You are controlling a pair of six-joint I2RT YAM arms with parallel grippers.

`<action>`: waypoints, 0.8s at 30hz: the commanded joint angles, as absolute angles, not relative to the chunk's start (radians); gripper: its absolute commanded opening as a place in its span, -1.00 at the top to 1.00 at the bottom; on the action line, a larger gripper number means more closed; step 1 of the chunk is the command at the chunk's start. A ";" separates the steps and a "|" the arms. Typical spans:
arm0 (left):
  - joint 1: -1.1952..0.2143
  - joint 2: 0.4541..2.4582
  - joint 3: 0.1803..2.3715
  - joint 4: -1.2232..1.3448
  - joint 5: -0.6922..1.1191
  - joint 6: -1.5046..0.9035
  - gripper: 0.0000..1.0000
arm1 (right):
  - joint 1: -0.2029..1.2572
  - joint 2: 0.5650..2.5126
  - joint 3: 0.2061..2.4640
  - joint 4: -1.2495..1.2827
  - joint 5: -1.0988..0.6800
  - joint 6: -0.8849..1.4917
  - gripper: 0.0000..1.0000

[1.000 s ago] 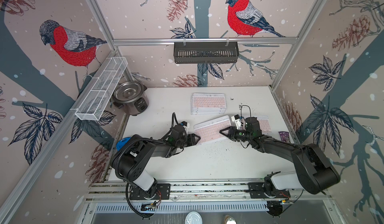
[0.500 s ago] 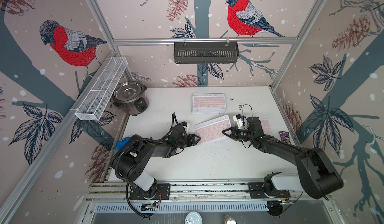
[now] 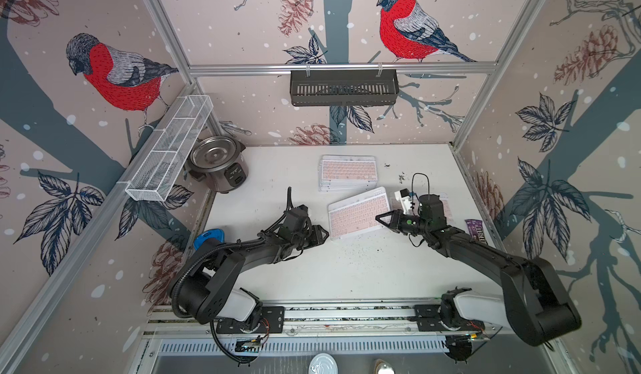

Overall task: Stack the numeric keypads
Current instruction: Pick up the numeric keypad from the center of the board, then place the numeric keypad at the numeric keypad.

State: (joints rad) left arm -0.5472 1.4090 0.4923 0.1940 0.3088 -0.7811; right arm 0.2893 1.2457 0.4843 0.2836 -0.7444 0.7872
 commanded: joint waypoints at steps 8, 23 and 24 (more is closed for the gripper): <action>-0.478 1.244 0.575 -0.037 0.223 -0.770 -0.12 | 0.233 1.192 0.549 0.370 -0.850 0.872 0.87; -0.432 1.192 0.621 -0.063 0.160 -0.753 -0.15 | 0.150 1.341 0.709 0.517 -0.913 0.879 0.86; -0.431 1.193 0.623 -0.062 0.156 -0.751 -0.15 | 0.145 1.356 0.721 0.523 -0.922 0.877 0.86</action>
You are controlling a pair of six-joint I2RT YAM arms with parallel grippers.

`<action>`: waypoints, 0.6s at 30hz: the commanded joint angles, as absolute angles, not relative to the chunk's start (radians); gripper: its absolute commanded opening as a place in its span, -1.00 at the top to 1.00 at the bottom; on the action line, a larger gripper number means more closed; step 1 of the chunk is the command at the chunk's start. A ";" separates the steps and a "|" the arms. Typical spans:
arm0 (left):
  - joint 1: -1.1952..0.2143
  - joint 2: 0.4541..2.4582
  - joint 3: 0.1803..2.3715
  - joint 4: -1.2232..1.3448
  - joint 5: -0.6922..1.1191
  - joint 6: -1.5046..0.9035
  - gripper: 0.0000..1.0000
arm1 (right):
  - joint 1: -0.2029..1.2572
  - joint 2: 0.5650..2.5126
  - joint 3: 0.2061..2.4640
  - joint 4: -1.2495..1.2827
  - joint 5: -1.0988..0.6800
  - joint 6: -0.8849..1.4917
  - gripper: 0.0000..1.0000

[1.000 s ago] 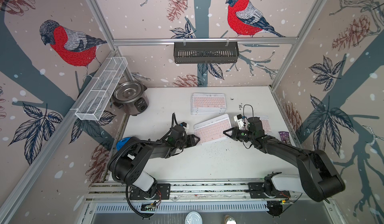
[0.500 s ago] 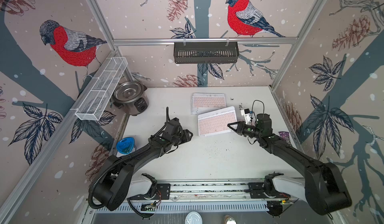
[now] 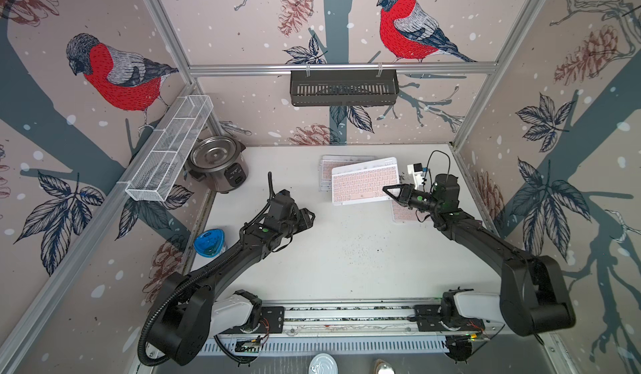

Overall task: Stack the numeric keypads
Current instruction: Place the numeric keypad at the numeric keypad.

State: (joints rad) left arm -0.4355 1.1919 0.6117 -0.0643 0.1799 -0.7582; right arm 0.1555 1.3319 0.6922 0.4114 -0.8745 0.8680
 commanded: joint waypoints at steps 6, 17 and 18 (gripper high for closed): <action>-0.419 1.201 0.618 -0.045 0.132 -0.734 -0.16 | 0.124 1.492 0.824 0.559 -0.965 0.857 0.86; -0.397 1.248 0.626 -0.009 0.125 -0.716 -0.16 | 0.127 1.847 1.033 0.755 -1.014 0.986 0.87; -0.396 1.250 0.627 -0.010 0.124 -0.713 -0.16 | 0.128 1.872 1.049 0.763 -1.013 0.994 0.87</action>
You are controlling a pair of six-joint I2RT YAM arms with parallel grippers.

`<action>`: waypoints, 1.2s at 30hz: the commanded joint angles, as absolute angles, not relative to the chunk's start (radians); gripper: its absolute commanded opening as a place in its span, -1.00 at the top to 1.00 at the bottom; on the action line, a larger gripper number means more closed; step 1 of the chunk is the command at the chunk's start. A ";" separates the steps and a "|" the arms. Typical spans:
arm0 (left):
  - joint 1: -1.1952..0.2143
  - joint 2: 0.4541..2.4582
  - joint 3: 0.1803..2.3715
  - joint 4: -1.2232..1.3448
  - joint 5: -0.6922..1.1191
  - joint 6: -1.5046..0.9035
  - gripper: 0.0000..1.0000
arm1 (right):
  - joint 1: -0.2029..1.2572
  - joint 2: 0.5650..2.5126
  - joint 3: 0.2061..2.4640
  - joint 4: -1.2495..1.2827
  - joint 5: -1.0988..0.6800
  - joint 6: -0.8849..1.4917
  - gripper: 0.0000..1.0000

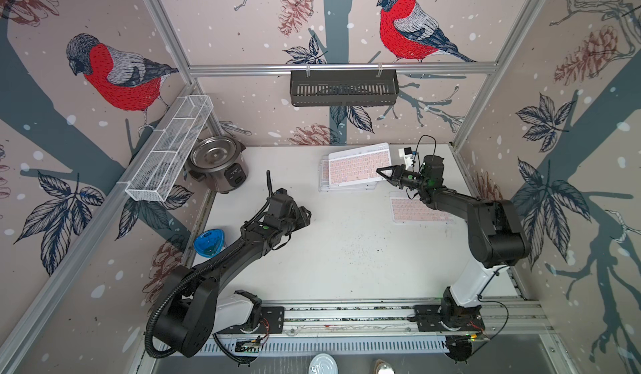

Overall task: Stack the numeric keypads
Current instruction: Place the numeric keypad at the numeric keypad.

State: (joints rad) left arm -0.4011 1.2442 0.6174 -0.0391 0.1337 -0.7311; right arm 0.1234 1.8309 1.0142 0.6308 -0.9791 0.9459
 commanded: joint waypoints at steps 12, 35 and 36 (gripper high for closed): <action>-0.382 1.310 0.644 -0.013 0.107 -0.681 -0.16 | 0.159 2.106 1.216 0.802 -0.950 1.035 0.88; -0.376 1.376 0.632 0.018 0.122 -0.680 -0.16 | 0.175 2.210 1.360 0.562 -0.847 0.911 0.62; -0.375 1.377 0.632 0.018 0.123 -0.680 -0.16 | 0.175 2.209 1.362 0.557 -0.845 0.908 0.57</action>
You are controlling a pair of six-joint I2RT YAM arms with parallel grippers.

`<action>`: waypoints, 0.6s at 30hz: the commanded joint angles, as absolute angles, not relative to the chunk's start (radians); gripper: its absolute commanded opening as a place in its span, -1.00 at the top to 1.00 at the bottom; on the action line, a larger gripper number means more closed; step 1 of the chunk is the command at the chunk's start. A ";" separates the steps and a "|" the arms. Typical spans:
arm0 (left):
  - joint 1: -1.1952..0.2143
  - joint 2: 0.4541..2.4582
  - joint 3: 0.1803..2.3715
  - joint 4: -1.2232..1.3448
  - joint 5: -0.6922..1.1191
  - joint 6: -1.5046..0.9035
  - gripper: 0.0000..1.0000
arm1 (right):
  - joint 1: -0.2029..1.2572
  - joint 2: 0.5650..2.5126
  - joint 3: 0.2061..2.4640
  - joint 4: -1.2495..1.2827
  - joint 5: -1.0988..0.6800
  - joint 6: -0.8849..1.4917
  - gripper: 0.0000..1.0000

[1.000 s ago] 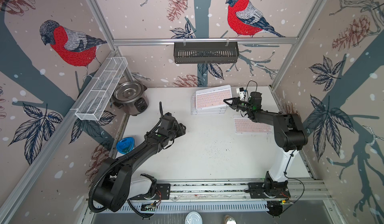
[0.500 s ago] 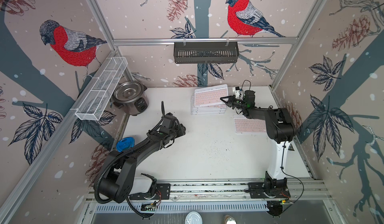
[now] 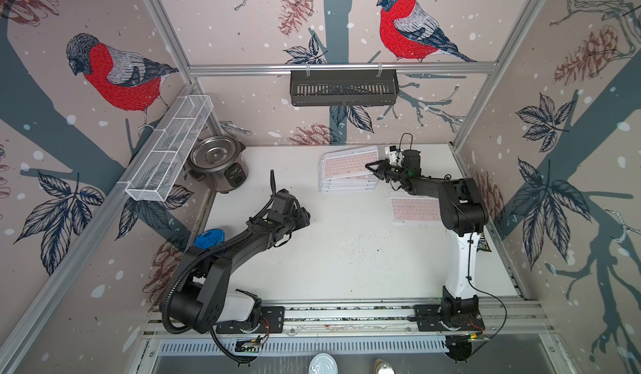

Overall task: Stack the numeric keypads
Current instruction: Place the numeric keypad at the numeric keypad.

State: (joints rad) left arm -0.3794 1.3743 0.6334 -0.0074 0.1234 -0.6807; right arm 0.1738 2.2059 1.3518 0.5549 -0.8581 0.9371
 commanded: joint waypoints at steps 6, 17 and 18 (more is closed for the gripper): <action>-0.375 1.381 0.629 0.024 0.127 -0.682 -0.15 | 0.175 2.208 1.369 0.526 -0.834 0.890 0.21; -0.376 1.379 0.624 0.028 0.133 -0.686 -0.15 | 0.175 2.192 1.391 0.407 -0.784 0.832 -0.21; -0.376 1.379 0.624 0.029 0.133 -0.686 -0.15 | 0.175 2.188 1.396 0.389 -0.773 0.822 -0.23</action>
